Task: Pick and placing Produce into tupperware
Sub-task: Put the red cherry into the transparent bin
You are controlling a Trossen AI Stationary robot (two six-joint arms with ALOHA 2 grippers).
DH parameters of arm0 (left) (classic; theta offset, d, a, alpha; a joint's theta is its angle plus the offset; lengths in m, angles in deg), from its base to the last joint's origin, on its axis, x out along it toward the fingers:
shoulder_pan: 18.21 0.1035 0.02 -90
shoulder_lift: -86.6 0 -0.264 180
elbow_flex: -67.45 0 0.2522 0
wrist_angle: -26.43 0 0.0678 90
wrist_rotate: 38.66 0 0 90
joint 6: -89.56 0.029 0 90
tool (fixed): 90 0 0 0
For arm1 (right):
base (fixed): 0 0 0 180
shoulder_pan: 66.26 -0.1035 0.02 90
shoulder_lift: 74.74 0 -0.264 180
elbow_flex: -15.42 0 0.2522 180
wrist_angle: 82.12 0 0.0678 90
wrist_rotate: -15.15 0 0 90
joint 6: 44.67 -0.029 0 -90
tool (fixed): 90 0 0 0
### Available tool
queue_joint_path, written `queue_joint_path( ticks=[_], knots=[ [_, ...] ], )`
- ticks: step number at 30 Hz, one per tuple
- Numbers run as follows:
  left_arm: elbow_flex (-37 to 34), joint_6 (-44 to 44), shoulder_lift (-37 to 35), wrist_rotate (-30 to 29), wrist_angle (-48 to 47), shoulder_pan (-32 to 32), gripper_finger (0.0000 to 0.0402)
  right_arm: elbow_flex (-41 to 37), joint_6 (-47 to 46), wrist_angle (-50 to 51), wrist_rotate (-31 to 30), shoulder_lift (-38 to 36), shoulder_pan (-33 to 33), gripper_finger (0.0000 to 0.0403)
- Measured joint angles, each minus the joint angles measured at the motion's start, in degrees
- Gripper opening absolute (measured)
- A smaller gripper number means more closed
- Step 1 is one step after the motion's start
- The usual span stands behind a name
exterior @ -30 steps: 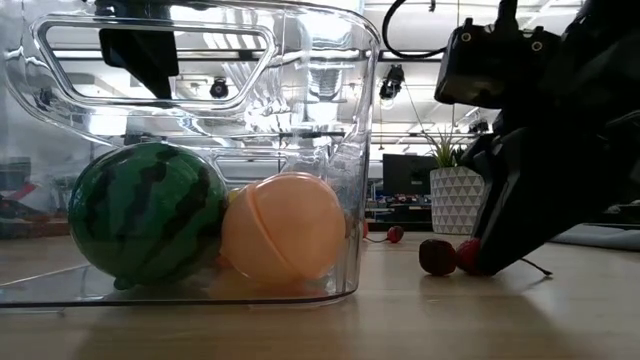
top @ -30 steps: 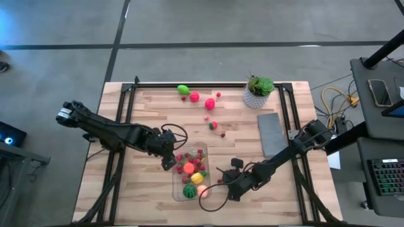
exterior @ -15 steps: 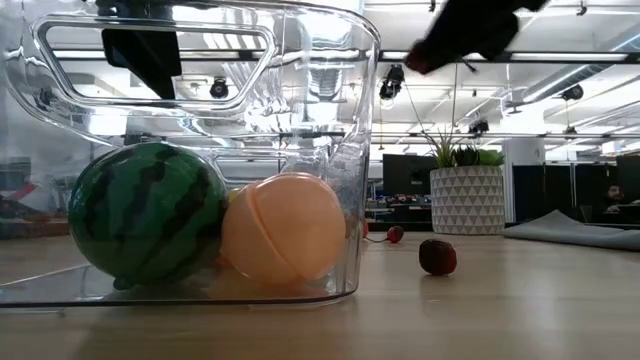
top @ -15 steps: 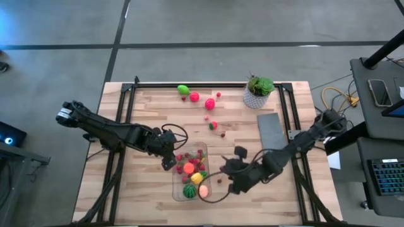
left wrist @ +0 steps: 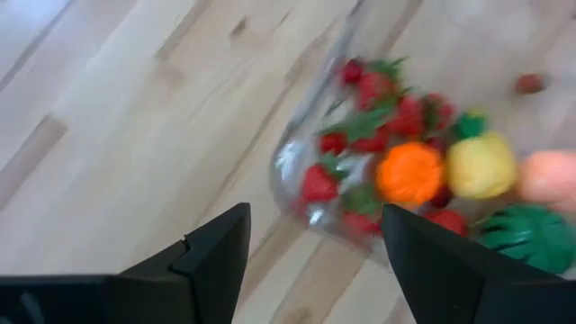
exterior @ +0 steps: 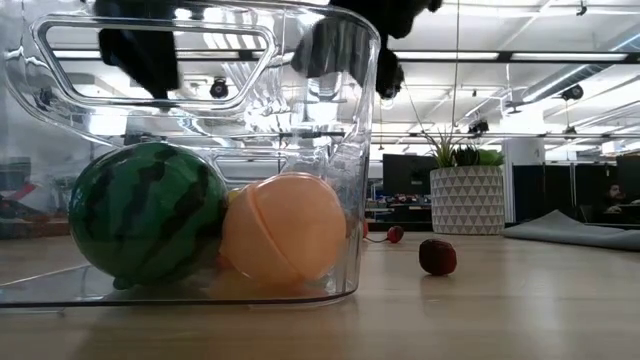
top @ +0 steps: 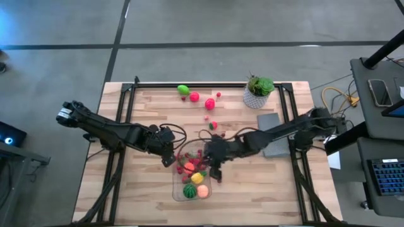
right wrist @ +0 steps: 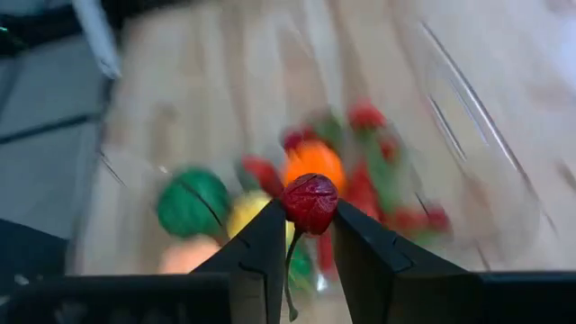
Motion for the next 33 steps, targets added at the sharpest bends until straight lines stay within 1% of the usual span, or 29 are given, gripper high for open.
queue_joint_path(
  ticks=[5,8,11,14,17,20,24,28,33],
  knots=[
    [-0.1,-3.0,-0.9,-1.2,-6.8,0.0,0.0235,6.5,2.1,1.6,8.5,6.2,1.4,0.0088],
    [-0.1,-3.1,-1.7,-2.0,-8.2,0.0,0.0235,8.6,1.8,1.9,12.5,8.6,2.1,0.0111],
    [-0.1,-4.0,-2.7,-2.6,-8.3,0.0,0.0235,9.4,1.3,2.1,13.0,8.9,2.7,0.0146],
    [-0.1,-4.5,-3.3,-2.9,-8.6,0.0,0.0235,9.3,0.7,3.3,11.5,8.6,2.8,0.0182],
    [-0.1,-4.7,-3.6,-2.9,-8.7,-0.2,0.0235,10.6,-1.3,10.0,10.5,7.9,2.7,0.0209],
    [-0.1,-4.6,-3.5,-2.8,-8.3,-0.7,0.0235,12.3,-0.1,19.6,8.8,7.0,2.3,0.0222],
    [-0.1,-3.3,-2.4,-2.8,-6.5,-1.2,0.0235,12.2,3.5,30.1,1.7,6.4,-1.3,0.0226],
    [-0.1,-1.1,-1.3,-2.8,-4.8,-1.3,0.0235,10.0,5.6,31.4,-3.1,5.8,-7.0,0.0226],
    [-0.2,-0.6,-0.2,-2.7,-4.9,-1.3,0.0235,6.2,5.5,27.5,-7.5,7.1,-12.9,0.0226]
  ],
)
